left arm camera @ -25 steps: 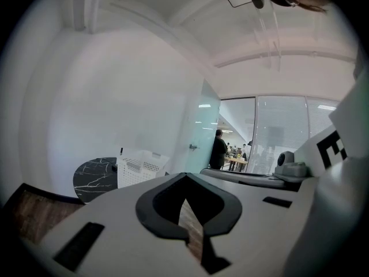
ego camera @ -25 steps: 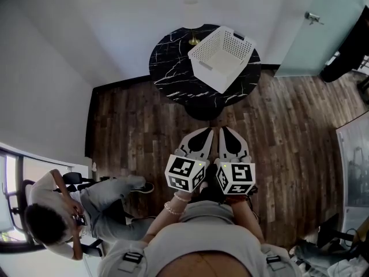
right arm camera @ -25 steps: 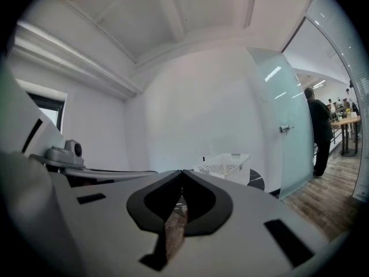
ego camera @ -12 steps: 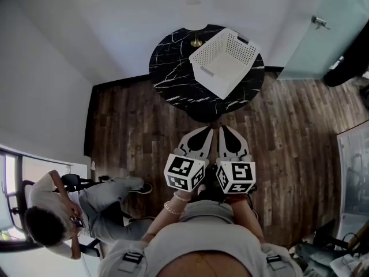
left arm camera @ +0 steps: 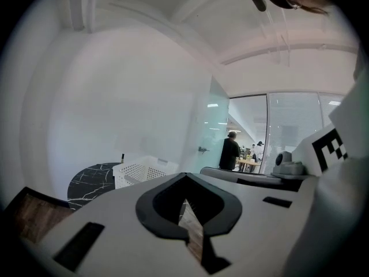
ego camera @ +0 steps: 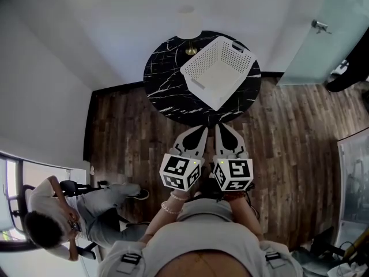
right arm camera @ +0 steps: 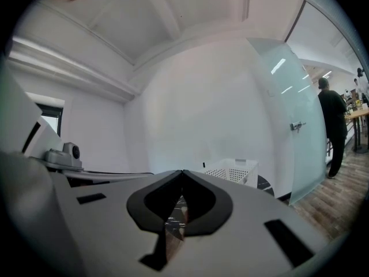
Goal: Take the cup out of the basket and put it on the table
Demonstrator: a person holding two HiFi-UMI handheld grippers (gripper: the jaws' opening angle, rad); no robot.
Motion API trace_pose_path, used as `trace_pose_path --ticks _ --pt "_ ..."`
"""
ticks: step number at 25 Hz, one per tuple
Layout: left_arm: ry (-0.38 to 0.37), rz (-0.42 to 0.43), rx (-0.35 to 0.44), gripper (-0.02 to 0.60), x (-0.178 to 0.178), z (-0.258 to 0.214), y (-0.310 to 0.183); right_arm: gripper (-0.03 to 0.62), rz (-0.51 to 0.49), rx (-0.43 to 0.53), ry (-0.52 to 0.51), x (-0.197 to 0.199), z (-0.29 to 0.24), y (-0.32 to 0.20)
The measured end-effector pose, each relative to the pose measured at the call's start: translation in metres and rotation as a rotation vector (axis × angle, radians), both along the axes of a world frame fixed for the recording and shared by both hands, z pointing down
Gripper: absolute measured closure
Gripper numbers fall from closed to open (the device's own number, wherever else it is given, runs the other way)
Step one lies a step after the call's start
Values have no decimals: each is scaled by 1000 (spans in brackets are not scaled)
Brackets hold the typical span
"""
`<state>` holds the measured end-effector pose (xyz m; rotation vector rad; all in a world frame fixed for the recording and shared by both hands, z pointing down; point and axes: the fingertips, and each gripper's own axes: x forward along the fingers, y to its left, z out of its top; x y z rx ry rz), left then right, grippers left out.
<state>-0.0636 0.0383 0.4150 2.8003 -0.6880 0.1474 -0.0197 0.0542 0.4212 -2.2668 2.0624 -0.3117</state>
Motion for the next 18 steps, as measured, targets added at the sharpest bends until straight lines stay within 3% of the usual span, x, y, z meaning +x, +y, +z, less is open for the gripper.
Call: trace_pose_path --ticks 7,18 --pt "-8 -26 14 575 39 -5 -11 582 -36 8 -5 38 -4 -14" --pt "-22 -50 1 575 66 4 -24 583 -58 -1 -12 67 4 -26"
